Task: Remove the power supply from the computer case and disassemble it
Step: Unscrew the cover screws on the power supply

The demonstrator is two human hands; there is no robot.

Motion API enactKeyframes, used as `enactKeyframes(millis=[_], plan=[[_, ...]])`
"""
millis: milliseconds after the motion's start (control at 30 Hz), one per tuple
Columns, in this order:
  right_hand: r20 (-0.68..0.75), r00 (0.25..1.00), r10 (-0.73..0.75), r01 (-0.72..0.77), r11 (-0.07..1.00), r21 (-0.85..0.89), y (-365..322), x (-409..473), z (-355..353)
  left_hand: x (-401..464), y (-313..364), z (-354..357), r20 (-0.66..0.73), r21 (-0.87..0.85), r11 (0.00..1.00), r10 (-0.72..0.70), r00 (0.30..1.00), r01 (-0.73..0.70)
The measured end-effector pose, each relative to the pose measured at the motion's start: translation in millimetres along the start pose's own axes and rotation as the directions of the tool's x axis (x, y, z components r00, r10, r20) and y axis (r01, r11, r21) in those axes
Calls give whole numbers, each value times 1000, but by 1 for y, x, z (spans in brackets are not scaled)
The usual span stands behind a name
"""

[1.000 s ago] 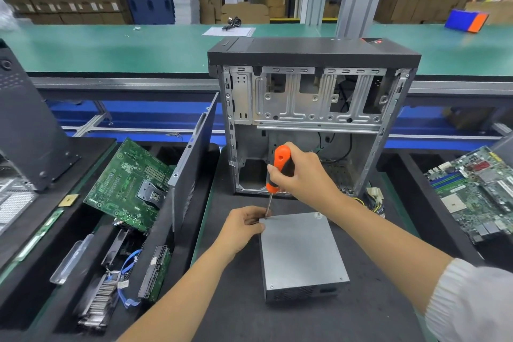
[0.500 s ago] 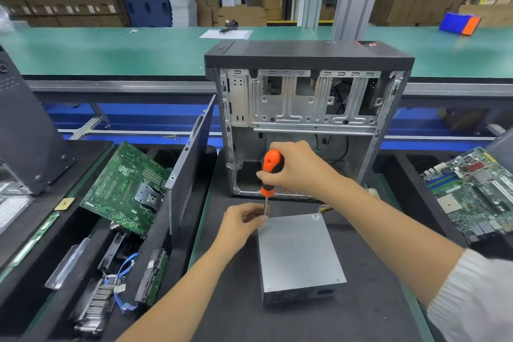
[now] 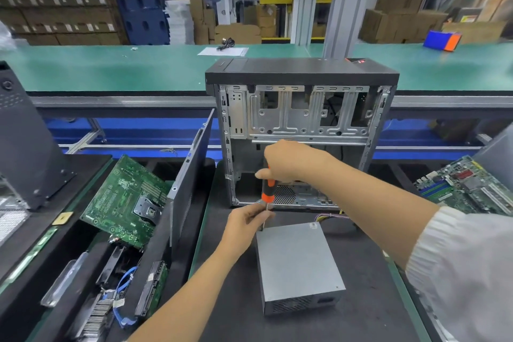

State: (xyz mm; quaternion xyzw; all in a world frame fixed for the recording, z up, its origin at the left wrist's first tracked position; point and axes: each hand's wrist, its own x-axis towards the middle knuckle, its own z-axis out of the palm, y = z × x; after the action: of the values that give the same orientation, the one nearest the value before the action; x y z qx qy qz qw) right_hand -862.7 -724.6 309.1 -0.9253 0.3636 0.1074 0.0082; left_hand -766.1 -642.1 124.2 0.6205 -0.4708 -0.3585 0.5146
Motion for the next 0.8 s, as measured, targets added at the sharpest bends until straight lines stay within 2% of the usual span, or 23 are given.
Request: enactKeyframes(millis=[200, 333, 400, 467, 533, 600, 667, 800], plan=[[140, 988, -67, 73, 996, -42, 16, -2, 0, 1, 0, -1, 69, -22, 1000, 15, 998, -13], [112, 962, -249, 257, 965, -61, 17, 1, 2, -2, 0, 1, 73, -80, 997, 14, 997, -8], [71, 926, -372, 376, 926, -47, 15, 3, -1, -4, 0, 1, 47, -124, 992, -4, 999, 10], [104, 887, -450, 453, 891, -6, 12, 5, -6, -5, 1, 1, 9, -133, 991, -23, 1000, 24], [172, 895, -411, 400, 911, 97, 10, 6, -12, -5, 2, 2, -6, -101, 995, -26, 1000, 25], [190, 946, -261, 239, 962, 130, 9, 6, -15, -5, 3, 4, -9, -63, 998, -9, 1000, 9], [173, 965, -196, 189, 980, 57, 6, 7, -12, -6, 3, 6, -19, -52, 999, -13, 1000, 12], [93, 917, -387, 398, 891, -217, 10, 9, -4, -6, 7, 6, 8, -30, 999, -16, 1000, 16]])
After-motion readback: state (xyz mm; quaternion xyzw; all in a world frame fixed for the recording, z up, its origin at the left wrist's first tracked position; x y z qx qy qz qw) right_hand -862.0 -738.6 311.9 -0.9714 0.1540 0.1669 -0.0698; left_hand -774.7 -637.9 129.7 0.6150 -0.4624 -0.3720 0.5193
